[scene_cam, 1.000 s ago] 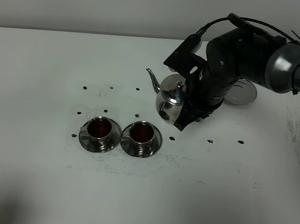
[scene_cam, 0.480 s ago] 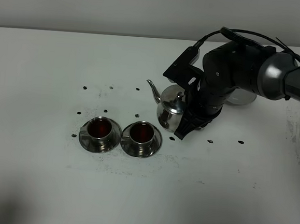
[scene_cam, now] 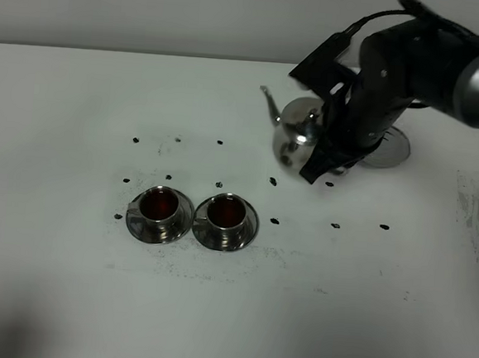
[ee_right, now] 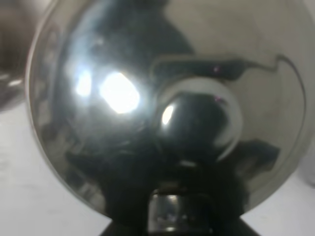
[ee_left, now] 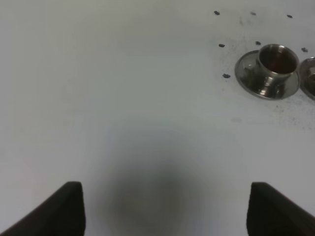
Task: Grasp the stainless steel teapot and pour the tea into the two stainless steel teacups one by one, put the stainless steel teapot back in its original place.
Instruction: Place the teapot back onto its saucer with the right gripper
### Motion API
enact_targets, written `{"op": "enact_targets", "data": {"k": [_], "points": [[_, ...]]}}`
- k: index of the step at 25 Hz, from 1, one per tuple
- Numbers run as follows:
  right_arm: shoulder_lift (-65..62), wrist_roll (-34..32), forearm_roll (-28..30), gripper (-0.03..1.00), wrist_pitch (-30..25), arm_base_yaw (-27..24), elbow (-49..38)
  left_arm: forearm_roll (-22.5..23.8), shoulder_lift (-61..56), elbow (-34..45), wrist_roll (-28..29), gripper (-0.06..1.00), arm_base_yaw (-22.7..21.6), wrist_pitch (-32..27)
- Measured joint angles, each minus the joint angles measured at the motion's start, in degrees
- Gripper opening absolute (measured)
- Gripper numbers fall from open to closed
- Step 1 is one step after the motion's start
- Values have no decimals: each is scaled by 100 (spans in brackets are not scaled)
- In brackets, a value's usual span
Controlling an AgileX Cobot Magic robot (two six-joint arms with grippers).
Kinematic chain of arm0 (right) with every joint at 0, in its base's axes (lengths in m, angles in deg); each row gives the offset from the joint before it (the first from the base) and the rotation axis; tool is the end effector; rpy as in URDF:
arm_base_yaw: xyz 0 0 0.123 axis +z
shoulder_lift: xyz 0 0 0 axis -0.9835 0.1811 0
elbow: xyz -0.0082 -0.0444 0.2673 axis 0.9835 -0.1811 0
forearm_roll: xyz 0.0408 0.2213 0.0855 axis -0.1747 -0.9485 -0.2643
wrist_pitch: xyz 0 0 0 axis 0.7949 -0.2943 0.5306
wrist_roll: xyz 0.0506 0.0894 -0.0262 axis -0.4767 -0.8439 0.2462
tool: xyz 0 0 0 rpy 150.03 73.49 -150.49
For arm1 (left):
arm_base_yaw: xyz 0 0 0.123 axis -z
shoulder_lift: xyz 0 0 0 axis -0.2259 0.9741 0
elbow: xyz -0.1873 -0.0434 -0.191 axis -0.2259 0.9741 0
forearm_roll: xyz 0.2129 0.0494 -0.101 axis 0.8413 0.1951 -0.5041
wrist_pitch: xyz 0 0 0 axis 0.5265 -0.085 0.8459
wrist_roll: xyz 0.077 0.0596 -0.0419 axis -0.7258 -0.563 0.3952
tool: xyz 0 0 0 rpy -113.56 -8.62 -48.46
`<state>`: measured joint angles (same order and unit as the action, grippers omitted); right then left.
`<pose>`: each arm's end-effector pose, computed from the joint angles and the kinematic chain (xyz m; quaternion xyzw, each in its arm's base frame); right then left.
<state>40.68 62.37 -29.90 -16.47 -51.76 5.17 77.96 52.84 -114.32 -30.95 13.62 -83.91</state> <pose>0.3615 0.1849 0.1935 -0.4193 0.8934 -0.0167 0.1602 0.0169 -0.0008 0.2522 -0.0061 0.8642 -0.0121 0.5030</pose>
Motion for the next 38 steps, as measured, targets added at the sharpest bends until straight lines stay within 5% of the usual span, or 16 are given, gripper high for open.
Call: {"op": "enact_targets", "data": {"k": [12, 38], "points": [[51, 0, -162, 18, 19, -1229, 208, 0, 0, 0, 0, 65, 0, 0], [724, 15, -39, 18, 504, -1605, 351, 0, 0, 0, 0, 65, 0, 0]]}}
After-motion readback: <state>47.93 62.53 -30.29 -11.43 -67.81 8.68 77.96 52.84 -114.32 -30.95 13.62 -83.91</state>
